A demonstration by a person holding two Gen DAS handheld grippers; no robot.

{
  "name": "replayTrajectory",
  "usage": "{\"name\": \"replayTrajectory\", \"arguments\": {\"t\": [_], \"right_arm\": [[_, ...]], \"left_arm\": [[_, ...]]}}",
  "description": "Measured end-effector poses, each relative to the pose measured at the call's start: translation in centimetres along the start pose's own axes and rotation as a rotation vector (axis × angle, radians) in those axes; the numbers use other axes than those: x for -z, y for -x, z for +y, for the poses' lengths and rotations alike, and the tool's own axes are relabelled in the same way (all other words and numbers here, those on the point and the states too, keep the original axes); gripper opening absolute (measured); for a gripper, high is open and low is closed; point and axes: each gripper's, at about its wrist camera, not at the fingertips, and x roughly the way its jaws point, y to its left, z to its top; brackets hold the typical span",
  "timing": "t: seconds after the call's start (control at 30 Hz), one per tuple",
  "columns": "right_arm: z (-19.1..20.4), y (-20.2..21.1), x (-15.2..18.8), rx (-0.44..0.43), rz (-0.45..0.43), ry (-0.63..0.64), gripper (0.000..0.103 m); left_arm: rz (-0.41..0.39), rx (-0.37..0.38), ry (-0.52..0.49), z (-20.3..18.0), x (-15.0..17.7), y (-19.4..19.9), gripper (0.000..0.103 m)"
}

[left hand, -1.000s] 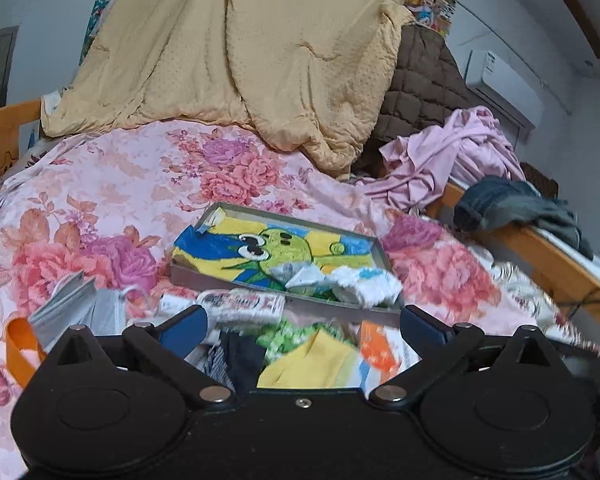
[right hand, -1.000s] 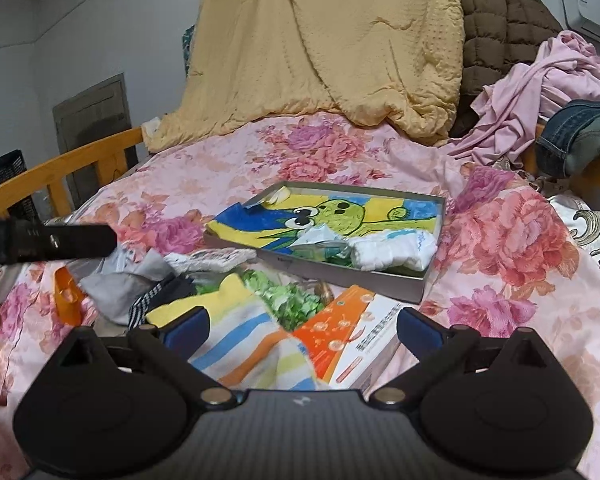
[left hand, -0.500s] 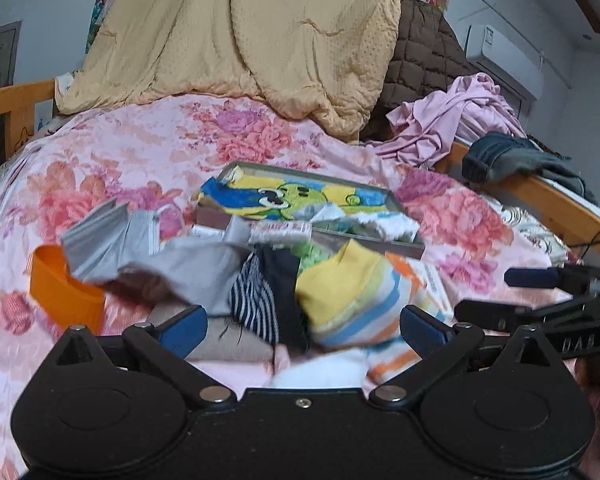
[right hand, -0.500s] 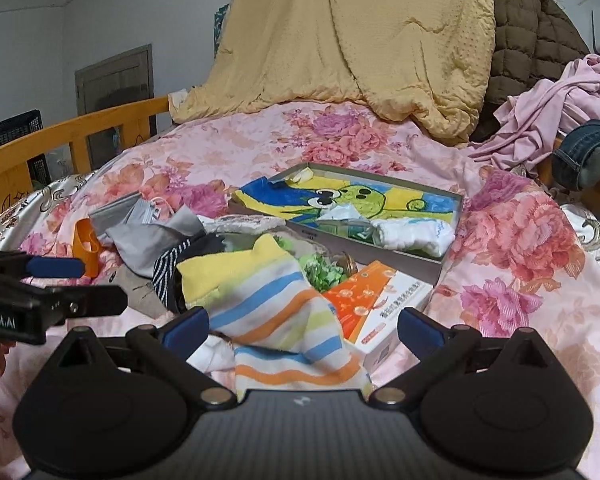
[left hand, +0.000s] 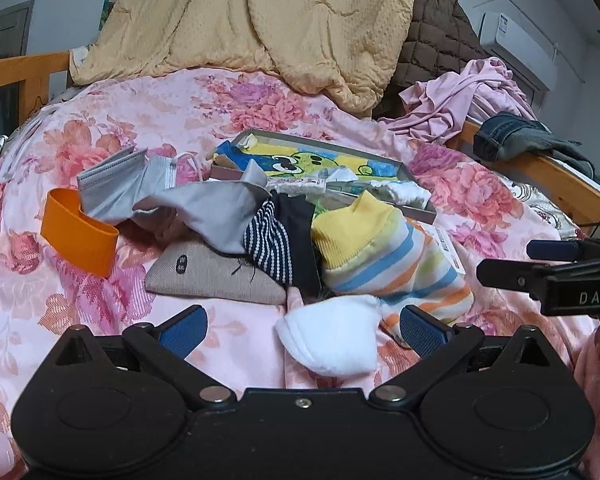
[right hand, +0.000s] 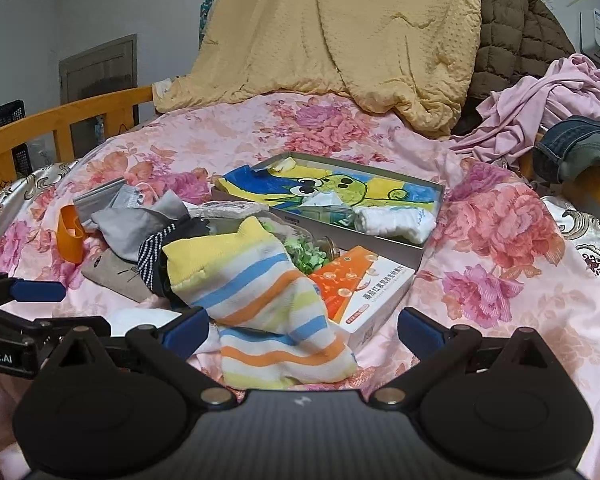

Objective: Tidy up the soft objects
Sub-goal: 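Move both tools back over the pile of soft items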

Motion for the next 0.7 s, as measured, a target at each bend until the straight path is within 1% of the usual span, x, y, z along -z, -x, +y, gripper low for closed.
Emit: {"name": "replayTrajectory", "arguments": {"t": [0.4, 0.7], "right_arm": [[0.3, -0.8, 0.1, -0.002, 0.024, 0.013, 0.102], [0.1, -1.0, -0.2, -0.011, 0.008, -0.010, 0.102]], "left_arm": [[0.028, -0.016, -0.027, -0.4, 0.2, -0.8, 0.102], [0.016, -0.027, -0.044, -0.8, -0.1, -1.4, 0.102]]}}
